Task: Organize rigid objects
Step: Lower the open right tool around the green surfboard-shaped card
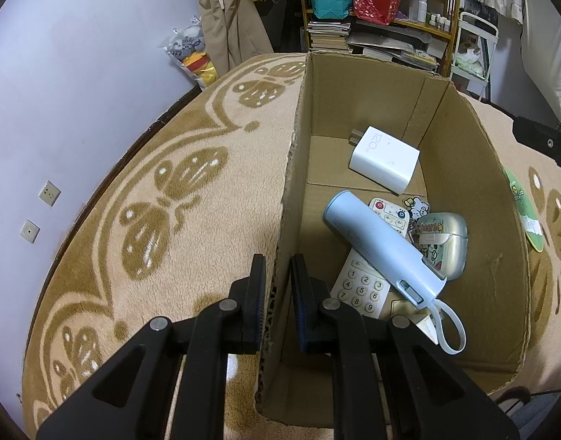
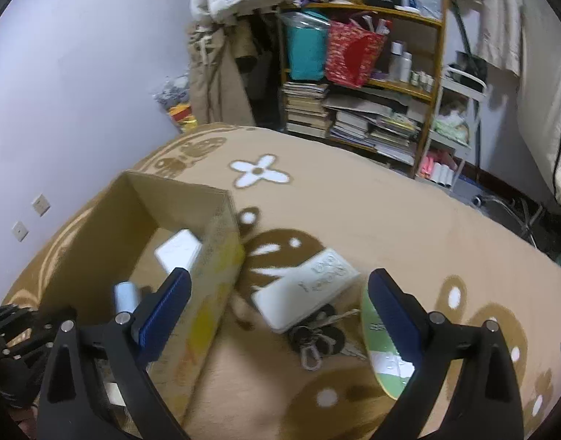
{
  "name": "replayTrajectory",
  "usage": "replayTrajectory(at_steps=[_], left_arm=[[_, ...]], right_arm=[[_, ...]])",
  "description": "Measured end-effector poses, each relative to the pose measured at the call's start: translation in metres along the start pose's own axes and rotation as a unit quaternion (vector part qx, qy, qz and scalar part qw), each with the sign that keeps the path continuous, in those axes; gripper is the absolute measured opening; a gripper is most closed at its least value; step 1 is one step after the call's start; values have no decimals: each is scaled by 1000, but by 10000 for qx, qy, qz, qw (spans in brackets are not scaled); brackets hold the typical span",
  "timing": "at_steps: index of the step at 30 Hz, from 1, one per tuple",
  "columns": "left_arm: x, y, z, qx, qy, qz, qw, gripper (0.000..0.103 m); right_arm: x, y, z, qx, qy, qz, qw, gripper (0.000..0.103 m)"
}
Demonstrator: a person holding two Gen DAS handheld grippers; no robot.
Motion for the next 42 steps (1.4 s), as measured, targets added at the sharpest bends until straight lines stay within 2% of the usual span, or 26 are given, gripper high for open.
replayTrajectory(at_steps=[12, 24, 28, 30, 33, 36, 37, 42], left_arm=[[0, 0, 0, 17, 21, -9, 10000, 14], [-1, 1, 0, 17, 22, -12, 10000, 14], [0, 2, 1, 10, 11, -10, 10000, 14], [-1, 2, 0, 13, 10, -11, 10000, 14], [-2, 2, 0, 10, 5, -25, 10000, 14], [-2, 3, 0, 14, 13, -24, 10000, 14], [-2, 2, 0, 15, 16, -26, 10000, 14], [-2, 2, -1, 5, 7, -27, 10000, 14]], right_arm=[[-24, 25, 65, -705, 421, -167, 9965, 102], [-41, 48, 102, -1046, 660, -419, 9914, 102], [-52, 60, 114, -1252, 722, -606, 9876, 99], [-58, 65, 118, -1232, 885, -741, 9856, 99], [-64, 70, 120, -1183, 893, -882, 9850, 97], [-72, 75, 119, -1171, 864, -1018, 9841, 87], [-74, 78, 118, -1082, 947, -1046, 9841, 87], [-75, 77, 119, -1045, 970, -914, 9855, 87]])
Point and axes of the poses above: each gripper's, at about its wrist camera, not at the fingertips, and x roughly against the way its jaws point, z to its right, y to its underside, the point moved 4 cm from there along -x, roughly the way its jaws point
